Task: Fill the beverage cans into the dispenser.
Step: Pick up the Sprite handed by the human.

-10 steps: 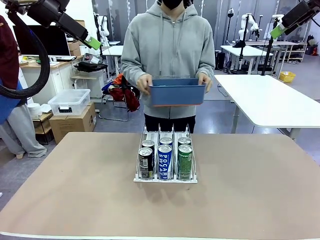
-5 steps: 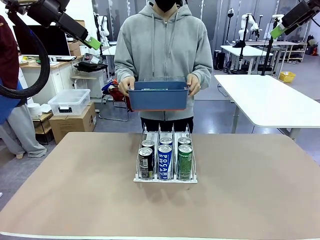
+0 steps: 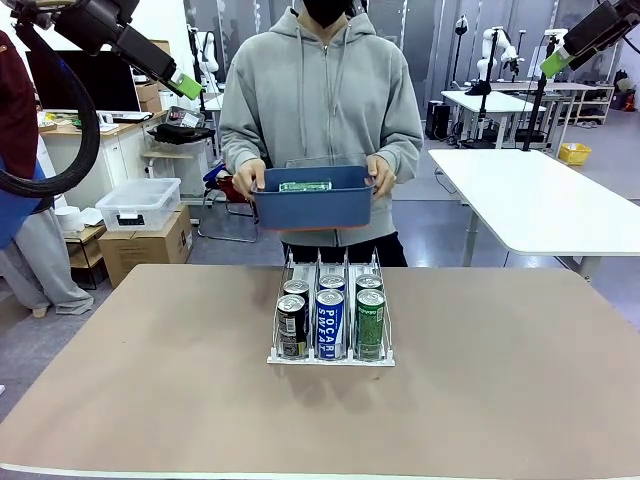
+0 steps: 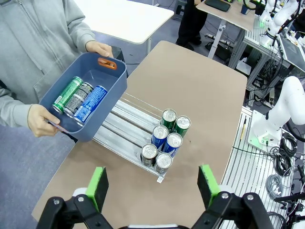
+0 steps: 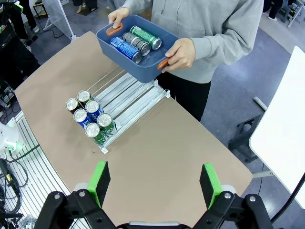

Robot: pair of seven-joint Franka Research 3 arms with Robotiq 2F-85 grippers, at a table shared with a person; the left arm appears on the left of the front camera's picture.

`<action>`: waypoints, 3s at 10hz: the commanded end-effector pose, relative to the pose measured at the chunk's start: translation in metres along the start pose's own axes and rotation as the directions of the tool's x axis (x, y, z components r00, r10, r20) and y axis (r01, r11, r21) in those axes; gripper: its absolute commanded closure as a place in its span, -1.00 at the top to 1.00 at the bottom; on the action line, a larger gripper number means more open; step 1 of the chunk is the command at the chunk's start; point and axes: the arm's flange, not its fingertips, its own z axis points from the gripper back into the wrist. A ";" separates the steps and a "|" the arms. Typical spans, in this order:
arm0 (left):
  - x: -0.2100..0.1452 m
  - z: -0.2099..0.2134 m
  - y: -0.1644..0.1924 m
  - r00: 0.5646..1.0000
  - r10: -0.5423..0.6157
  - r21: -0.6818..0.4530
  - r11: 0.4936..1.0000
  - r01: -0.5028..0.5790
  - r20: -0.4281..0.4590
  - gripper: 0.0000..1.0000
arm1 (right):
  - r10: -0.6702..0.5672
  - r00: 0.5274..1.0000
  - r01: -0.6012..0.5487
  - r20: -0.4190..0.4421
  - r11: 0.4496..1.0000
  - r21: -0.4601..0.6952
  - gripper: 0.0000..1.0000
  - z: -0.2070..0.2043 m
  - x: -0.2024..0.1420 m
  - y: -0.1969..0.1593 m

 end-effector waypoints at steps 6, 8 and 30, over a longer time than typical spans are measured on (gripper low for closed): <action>-0.001 0.000 0.000 1.000 -0.001 -0.001 1.000 0.001 -0.003 1.00 | 0.001 1.000 -0.001 0.006 1.000 0.010 1.00 0.000 -0.001 0.000; -0.001 0.000 0.000 1.000 -0.001 -0.001 1.000 0.001 -0.003 1.00 | 0.001 1.000 -0.001 0.006 1.000 0.010 1.00 0.000 -0.001 0.000; -0.001 0.000 0.000 1.000 -0.001 -0.001 1.000 0.001 -0.003 1.00 | 0.001 1.000 -0.001 0.006 1.000 0.010 1.00 0.000 -0.001 0.000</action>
